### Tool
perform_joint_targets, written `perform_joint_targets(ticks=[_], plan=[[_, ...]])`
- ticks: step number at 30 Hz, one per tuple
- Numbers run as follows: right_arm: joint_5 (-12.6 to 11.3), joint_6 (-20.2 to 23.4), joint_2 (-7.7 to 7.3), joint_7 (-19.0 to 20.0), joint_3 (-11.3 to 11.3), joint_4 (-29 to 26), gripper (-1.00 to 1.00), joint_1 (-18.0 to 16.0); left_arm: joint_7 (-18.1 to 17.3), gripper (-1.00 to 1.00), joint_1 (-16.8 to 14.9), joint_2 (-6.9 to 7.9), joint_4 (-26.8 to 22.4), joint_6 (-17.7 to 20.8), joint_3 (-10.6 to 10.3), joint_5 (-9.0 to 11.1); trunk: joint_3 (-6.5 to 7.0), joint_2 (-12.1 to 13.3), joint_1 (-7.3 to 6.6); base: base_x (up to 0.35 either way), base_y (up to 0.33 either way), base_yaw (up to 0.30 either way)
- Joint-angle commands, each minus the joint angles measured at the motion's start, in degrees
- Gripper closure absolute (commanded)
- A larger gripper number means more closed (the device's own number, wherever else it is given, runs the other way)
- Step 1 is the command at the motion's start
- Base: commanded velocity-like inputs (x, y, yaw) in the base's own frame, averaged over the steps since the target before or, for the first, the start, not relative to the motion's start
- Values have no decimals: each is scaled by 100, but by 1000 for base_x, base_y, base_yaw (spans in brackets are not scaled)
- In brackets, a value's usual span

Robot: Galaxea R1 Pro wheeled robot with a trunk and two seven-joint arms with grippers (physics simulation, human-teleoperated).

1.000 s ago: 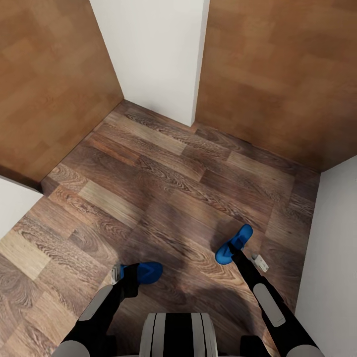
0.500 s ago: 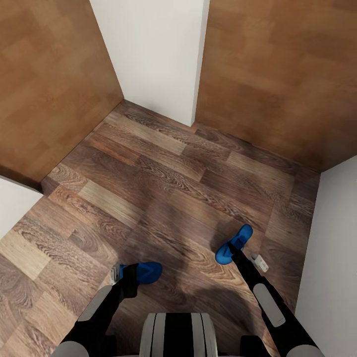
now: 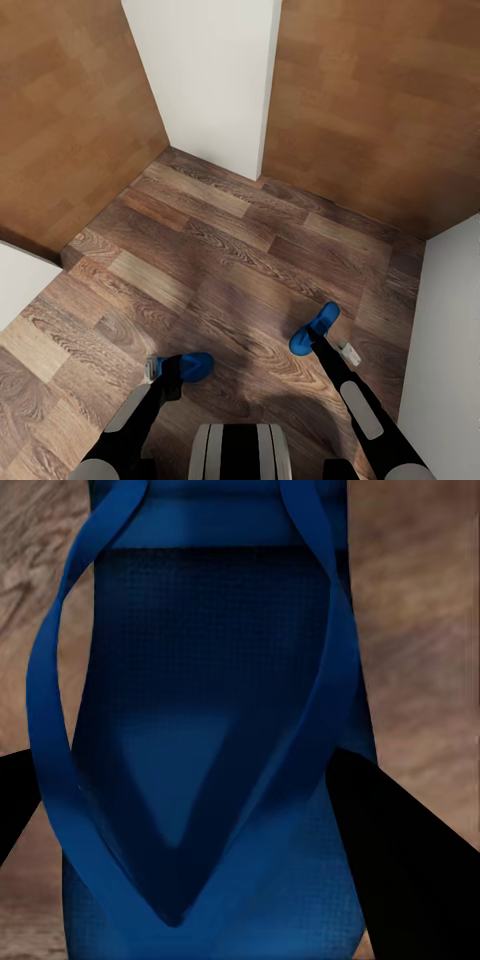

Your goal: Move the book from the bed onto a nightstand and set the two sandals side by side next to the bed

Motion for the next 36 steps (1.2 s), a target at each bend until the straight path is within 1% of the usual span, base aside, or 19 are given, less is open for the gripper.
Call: perform_joint_targets(ticks=[1,14,16,21,26,36], plan=[[-63,20,-2,9,1,-2,100,0,35,100,0,1,-9,-20,-5,24,20,0,-3,0,0,0],[-63,20,-2,9,1,-2,100,0,35,100,11,1,-13,-44,-5,23,308,18,-37,0,0,0],[-63,20,-2,9,41,-2,100,0,35,100,16,1,-17,-44,-5,23,352,21,-42,0,0,0],[-63,12,-2,9,245,-2,100,0,35,100,20,1,-19,-44,-5,23,463,27,-55,0,0,0],[-63,12,-2,9,285,-2,100,0,35,100,26,4,-19,-44,-3,23,574,34,-68,0,0,0],[-63,11,-2,9,291,-2,100,0,35,100,42,26,-11,-44,4,23,795,47,-93,0,0,0]])
